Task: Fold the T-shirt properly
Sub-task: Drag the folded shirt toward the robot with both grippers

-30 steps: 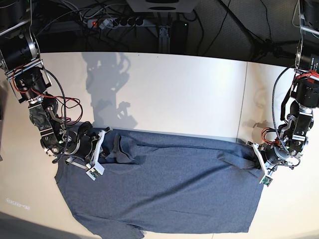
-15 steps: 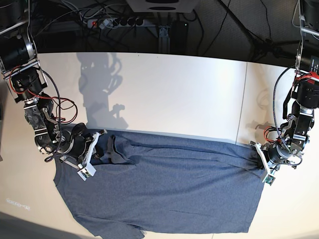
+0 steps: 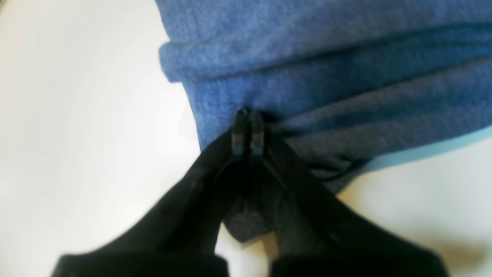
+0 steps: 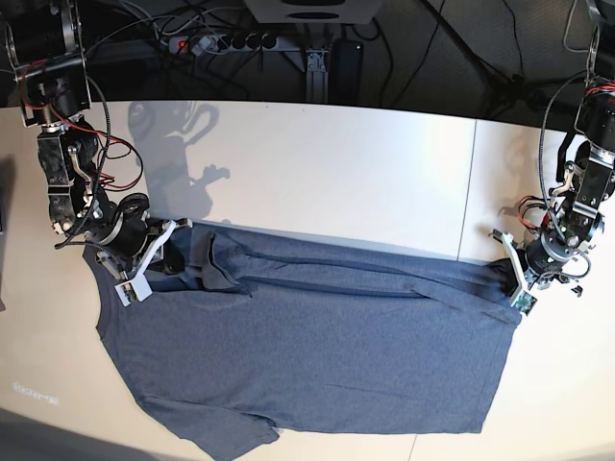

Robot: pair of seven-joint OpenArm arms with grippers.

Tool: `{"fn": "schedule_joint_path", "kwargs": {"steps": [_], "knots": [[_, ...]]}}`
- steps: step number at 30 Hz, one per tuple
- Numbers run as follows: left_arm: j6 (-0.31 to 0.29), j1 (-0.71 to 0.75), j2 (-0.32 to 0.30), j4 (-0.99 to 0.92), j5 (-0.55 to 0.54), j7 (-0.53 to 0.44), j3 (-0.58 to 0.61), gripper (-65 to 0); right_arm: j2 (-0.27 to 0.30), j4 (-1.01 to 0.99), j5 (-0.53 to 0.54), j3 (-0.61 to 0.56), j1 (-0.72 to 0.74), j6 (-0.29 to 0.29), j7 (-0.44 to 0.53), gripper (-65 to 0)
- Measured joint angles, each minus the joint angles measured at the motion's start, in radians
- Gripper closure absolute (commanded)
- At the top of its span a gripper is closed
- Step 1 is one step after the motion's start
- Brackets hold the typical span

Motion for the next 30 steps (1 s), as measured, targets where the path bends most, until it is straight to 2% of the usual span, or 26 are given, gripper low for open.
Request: {"fn": "schedule_joint_path", "kwargs": {"steps": [8,20,30], "knots": [[0.056,0.140,-0.033,0.148,0.042,0.026,-0.010,0.0,0.002,0.184,0.014,0.086,-0.180,0.000,-0.039,0.0],[0.060,0.435,-0.033,0.338,0.119,0.018,-0.245,0.0,0.003,0.341,0.024,0.133,-0.338,0.000,-0.087,0.0],[0.064,0.628,-0.035,0.488,0.128,0.040,-0.336,0.0,0.005,0.440,0.014,0.157,-0.465,0.000,-0.098,0.0]]}}
